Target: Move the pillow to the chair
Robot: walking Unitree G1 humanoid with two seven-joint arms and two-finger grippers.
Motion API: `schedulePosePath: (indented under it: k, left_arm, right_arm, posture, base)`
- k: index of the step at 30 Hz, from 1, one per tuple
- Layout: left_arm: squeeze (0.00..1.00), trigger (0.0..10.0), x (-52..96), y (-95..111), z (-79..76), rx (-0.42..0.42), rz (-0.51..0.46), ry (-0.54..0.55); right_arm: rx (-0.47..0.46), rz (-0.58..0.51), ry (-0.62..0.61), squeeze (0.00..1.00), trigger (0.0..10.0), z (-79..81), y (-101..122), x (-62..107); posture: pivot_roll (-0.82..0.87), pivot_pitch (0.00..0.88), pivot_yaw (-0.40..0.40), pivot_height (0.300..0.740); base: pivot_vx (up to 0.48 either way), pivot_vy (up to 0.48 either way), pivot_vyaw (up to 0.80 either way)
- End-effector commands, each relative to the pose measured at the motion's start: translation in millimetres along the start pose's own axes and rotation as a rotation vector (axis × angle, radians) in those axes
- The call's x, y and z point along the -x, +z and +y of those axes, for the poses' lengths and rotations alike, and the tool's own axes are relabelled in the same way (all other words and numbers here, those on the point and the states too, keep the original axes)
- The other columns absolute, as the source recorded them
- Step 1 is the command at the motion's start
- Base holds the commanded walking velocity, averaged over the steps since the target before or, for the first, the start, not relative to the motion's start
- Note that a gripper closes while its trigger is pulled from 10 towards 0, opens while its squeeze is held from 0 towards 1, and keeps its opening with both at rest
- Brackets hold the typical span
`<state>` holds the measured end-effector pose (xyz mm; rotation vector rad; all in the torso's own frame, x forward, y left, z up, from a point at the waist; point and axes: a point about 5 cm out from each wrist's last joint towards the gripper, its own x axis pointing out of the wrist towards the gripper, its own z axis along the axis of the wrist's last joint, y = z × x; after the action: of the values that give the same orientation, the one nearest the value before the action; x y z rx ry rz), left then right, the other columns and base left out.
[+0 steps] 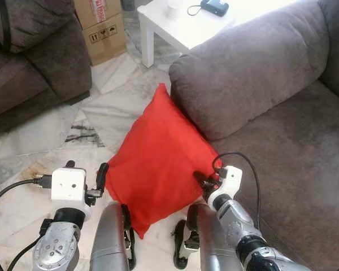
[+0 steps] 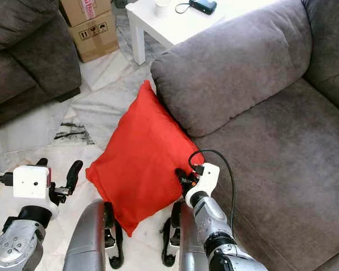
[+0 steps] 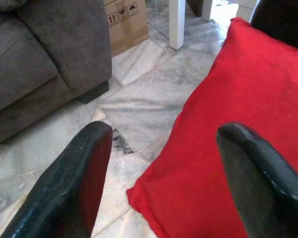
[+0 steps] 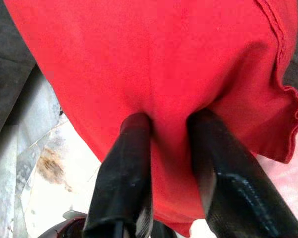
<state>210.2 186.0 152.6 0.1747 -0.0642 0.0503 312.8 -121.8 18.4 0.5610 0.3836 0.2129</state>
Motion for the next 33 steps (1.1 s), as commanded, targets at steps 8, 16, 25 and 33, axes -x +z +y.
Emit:
schedulePosePath:
  k: [8, 16, 25, 33]
  left_arm:
    - [0.00, 10.0, 1.2, -5.0, 0.5, -0.010, 0.032, 0.011]
    - [0.00, 10.0, -2.3, -8.8, 0.1, -0.007, 0.036, 0.014]
    - [0.00, 10.0, -11.3, -16.1, 2.9, -0.009, 0.042, 0.024]
    - [0.00, 10.0, -19.6, -27.9, 5.5, 0.000, 0.060, 0.028]
  right_arm:
    - [-0.004, 0.042, -0.015, 0.00, 0.0, -3.7, -15.6, 6.2]
    - [0.015, 0.058, 0.004, 0.00, 0.0, 0.3, -19.6, 5.7]
    - [0.046, 0.041, 0.029, 0.00, 0.0, 4.8, -13.4, 2.3]
    - [0.145, 0.008, 0.042, 0.00, 8.7, 2.4, -3.0, 2.1]
  posture:
    - [0.19, 0.460, -0.097, 0.628]
    - [0.19, 0.430, -0.095, 0.628]
    - [0.19, 0.369, -0.091, 0.628]
    - [0.18, 0.265, -0.071, 0.628]
  base:
    - [0.000, 0.000, 0.00]
    - [0.000, 0.000, 0.00]
    - [0.000, 0.000, 0.00]
    - [0.000, 0.000, 0.00]
